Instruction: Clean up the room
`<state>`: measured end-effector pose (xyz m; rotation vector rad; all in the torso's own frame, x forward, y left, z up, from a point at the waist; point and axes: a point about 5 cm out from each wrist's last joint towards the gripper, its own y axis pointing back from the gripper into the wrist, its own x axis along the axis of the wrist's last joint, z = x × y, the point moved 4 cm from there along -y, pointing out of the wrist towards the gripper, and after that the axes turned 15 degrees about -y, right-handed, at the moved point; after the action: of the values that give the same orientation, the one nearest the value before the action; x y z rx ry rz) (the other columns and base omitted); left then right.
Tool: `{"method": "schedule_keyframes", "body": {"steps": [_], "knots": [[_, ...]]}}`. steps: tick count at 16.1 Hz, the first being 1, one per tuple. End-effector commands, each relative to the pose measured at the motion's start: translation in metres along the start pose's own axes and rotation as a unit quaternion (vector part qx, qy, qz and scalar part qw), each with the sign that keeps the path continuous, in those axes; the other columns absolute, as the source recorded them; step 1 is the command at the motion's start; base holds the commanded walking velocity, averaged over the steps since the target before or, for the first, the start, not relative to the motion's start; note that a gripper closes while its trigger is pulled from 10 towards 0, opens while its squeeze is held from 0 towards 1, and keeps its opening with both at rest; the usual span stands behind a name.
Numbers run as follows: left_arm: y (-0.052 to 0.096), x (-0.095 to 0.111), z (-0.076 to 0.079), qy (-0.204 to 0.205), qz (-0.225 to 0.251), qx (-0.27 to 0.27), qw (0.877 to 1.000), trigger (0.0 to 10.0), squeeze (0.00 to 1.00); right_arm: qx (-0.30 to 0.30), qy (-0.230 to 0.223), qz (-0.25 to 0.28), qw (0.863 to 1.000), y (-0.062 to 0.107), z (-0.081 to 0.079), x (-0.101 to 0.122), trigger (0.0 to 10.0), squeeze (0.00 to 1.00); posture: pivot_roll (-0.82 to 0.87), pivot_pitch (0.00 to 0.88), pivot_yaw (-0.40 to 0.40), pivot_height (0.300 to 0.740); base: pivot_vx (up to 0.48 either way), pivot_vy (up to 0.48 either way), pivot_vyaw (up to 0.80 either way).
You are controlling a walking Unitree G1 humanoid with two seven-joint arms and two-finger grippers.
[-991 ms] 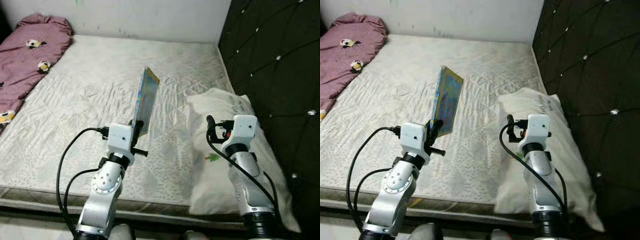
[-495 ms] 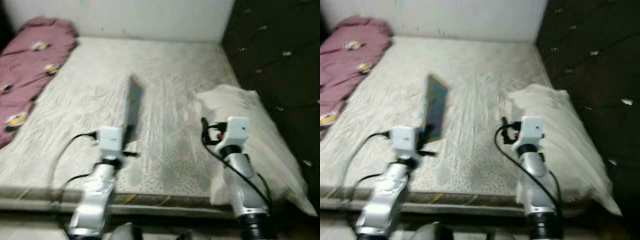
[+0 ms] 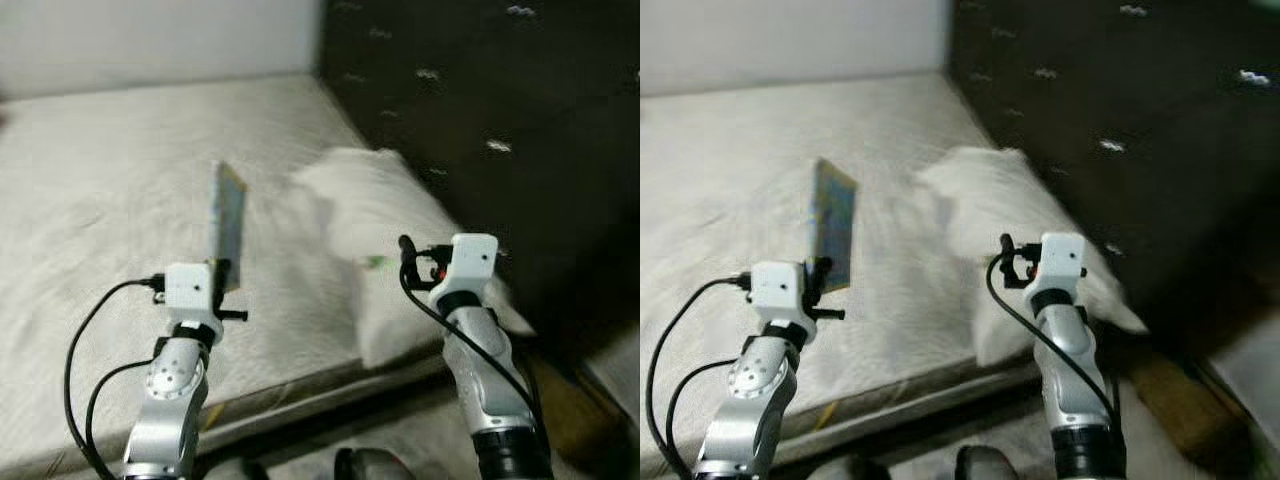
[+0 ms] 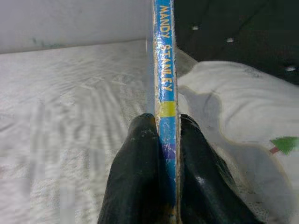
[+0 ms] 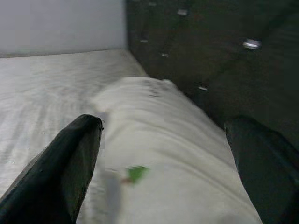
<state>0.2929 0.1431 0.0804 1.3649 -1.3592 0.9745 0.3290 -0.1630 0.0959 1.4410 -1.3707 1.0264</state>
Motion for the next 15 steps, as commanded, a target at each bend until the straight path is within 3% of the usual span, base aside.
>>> {"method": "schedule_keyframes", "body": {"steps": [1,5,13,15], "knots": [[-0.001,0.012,0.005,0.011,0.023,-0.020,0.999,10.0,0.00,-0.002,-0.001,0.003,1.000,0.000,0.001,0.002,10.0,0.00,-0.01,0.031,-0.021,0.740,0.000,0.000,0.00],[0.000,0.015,0.002,-0.009,0.035,-0.011,0.999,10.0,0.00,0.007,-0.014,0.007,1.000,0.000,-0.006,0.002,10.0,0.00,-0.01,0.028,-0.019,0.740,0.000,0.000,0.00],[-0.006,0.029,0.005,0.019,0.052,-0.013,0.998,10.0,0.00,0.021,-0.032,0.005,0.999,0.000,-0.013,0.001,10.0,0.00,0.00,0.032,-0.026,0.740,0.000,0.000,0.00],[-0.006,0.028,0.000,0.017,0.047,-0.006,0.999,10.0,0.00,0.023,-0.040,0.003,0.999,-0.001,-0.017,0.000,10.0,0.00,0.00,0.058,-0.017,0.723,0.000,0.000,0.00]]}}
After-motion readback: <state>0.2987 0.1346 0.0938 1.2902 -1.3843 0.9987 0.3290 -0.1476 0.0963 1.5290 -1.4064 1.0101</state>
